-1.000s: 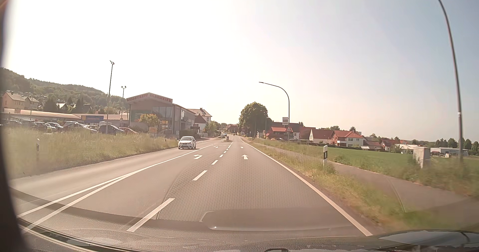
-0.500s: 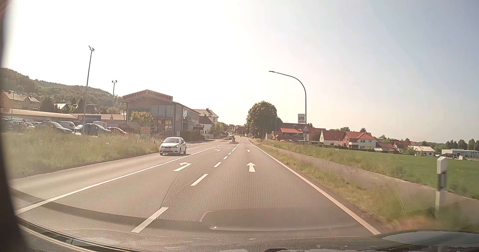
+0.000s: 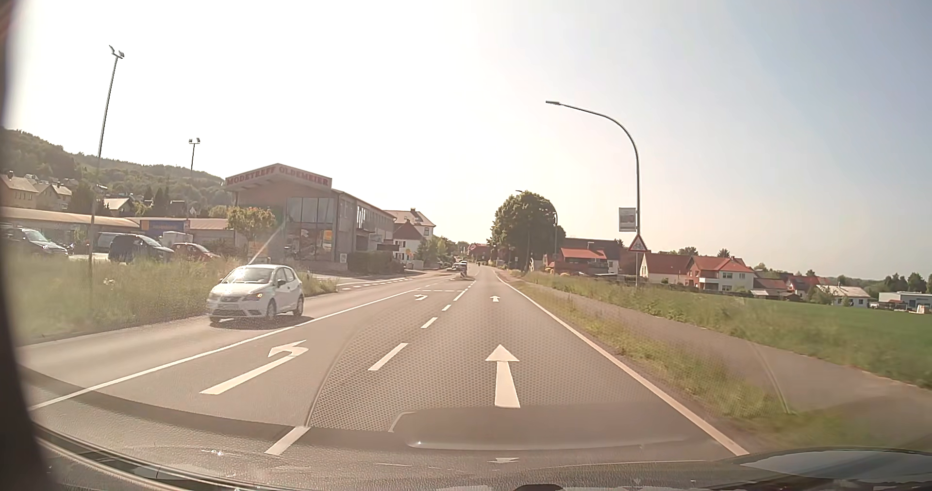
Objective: Follow the waypoints while adhering to traffic rules and regulations
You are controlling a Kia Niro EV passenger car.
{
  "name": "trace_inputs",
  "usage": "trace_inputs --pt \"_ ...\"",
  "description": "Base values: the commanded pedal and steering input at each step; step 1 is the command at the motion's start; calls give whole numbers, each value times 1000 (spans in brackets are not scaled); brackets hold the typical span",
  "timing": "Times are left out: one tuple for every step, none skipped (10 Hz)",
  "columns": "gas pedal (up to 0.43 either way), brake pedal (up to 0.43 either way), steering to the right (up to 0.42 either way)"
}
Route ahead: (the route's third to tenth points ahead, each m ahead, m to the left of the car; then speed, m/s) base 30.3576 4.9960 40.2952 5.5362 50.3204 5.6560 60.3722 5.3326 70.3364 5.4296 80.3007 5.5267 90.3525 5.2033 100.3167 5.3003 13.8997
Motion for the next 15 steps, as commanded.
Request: trace_inputs --pt "118 0 -5" --pt "118 0 -4" --pt "118 0 -3" --pt "118 0 -2" --pt "118 0 -2" --pt "118 0 -2" --pt "118 0 -1" --pt "118 0 -1" --pt "118 0 0" --pt "118 0 0" --pt "118 0 0" --pt "118 0 0" --pt "118 0 0" --pt "118 0 0" --pt "118 0 0"
